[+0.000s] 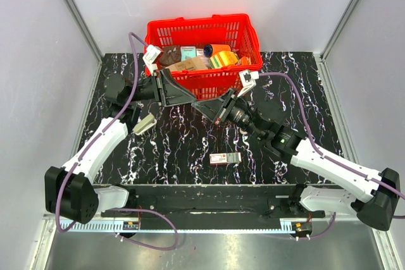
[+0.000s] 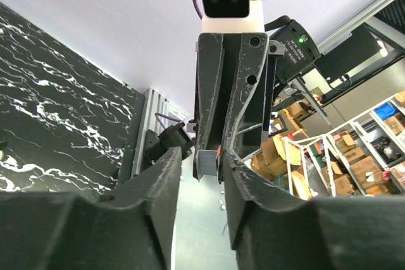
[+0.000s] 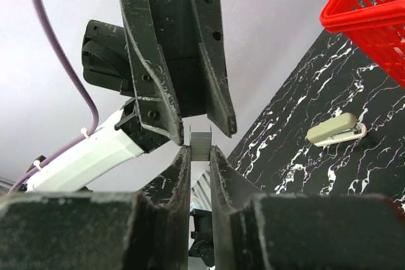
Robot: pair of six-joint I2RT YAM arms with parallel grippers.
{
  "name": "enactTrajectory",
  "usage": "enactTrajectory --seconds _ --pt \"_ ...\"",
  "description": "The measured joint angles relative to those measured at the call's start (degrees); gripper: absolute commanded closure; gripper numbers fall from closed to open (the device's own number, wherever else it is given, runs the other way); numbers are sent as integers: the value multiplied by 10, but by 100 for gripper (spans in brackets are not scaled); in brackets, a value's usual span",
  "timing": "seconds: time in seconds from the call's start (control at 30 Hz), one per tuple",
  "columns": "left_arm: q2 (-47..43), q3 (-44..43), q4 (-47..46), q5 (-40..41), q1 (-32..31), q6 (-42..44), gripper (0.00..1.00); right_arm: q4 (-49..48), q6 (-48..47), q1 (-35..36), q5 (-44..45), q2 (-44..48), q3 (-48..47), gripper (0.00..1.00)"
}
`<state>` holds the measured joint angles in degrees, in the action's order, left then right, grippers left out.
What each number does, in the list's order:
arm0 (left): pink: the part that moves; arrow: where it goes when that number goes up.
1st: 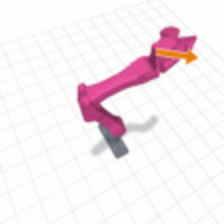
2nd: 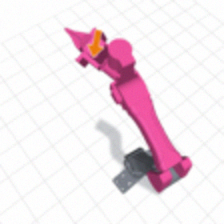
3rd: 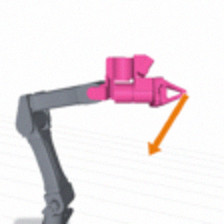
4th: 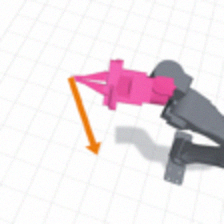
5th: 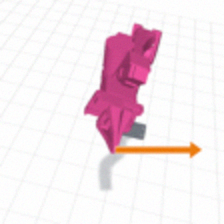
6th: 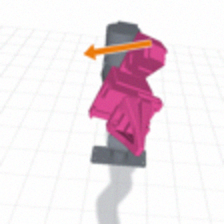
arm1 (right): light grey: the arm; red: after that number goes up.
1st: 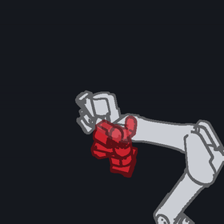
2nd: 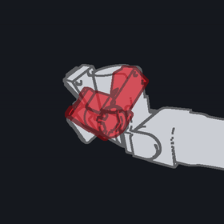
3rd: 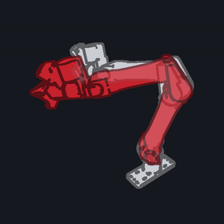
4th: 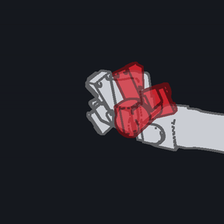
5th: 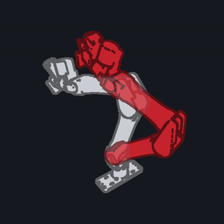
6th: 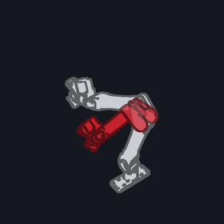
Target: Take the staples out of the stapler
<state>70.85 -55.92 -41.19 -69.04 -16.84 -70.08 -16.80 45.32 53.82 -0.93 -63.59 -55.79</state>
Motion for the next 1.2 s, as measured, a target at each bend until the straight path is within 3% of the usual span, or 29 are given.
enactTrajectory --seconds 0.07,0.13,0.37,0.47,0.7,0.87,1.03,1.2 --pt "0 -1 11 0 -1 6 49 0 0 0 0 0 0 97" --pt "0 -6 27 0 -2 14 36 1 0 0 0 0 0 98" --pt "0 -59 124 2 30 86 26 69 -7 0 20 21 2 98" --pt "0 -110 264 29 54 198 26 119 -11 0 35 41 6 98" --pt "1 -223 607 182 59 519 25 275 -11 0 105 23 14 100" --pt "-1 -179 733 267 58 689 25 395 2 17 157 -30 49 100" --pt "-14 -111 797 331 41 792 26 493 21 34 195 -76 53 100" --pt "-38 -75 821 377 2 853 27 521 36 41 211 -96 62 100"
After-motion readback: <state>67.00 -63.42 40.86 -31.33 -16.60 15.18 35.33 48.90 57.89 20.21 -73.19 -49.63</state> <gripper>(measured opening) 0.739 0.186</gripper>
